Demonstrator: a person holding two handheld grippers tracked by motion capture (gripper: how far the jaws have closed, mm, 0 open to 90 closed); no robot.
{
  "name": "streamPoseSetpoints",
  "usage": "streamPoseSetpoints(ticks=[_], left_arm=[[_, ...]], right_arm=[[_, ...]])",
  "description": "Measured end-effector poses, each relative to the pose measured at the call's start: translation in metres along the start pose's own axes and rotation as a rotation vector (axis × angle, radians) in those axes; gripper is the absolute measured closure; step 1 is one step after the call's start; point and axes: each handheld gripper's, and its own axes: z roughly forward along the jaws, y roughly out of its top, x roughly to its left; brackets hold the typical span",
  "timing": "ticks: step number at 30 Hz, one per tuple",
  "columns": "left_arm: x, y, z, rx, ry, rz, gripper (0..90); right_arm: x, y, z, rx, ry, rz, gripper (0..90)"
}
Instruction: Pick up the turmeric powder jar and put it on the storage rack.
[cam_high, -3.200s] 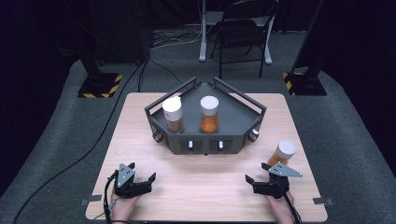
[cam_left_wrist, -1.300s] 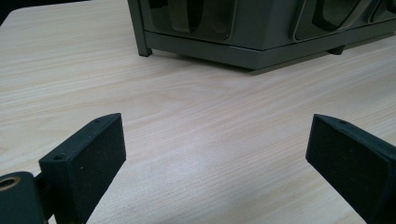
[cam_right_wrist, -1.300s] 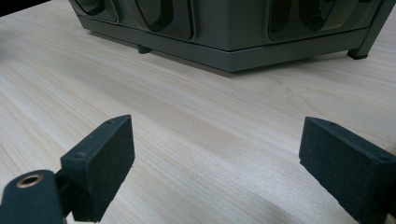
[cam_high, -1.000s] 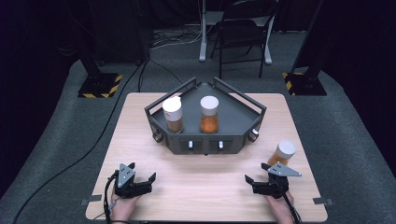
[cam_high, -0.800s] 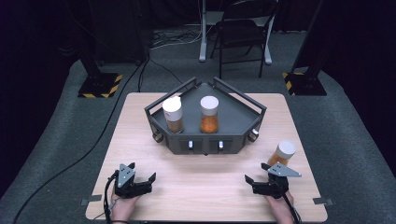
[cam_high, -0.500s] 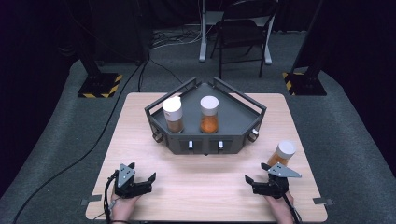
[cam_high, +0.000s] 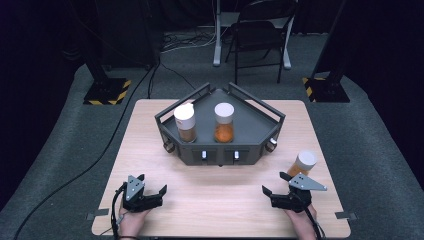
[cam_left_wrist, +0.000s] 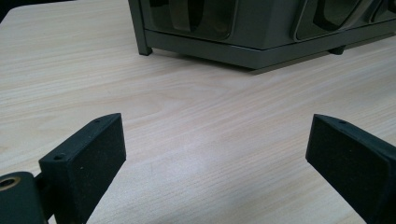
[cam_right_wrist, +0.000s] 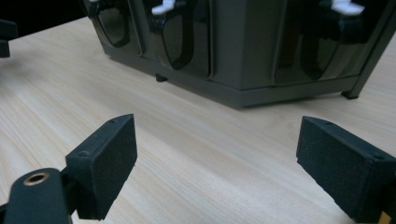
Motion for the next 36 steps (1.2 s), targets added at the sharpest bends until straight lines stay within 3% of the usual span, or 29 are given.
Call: streamPoseSetpoints(ticks=[18,36], left_arm=[[0.000,0.001,0.001,0.003,0.001,0.001,4.8],[0.000,0.001,0.001,0.004,0.001,0.001,4.9]], right_arm=[[-0.010,0.007,-0.028,-0.041,-0.060,0.020,12.7],[-0.012,0.014,-0.041,-0.023,-0.105,0.025,17.7]])
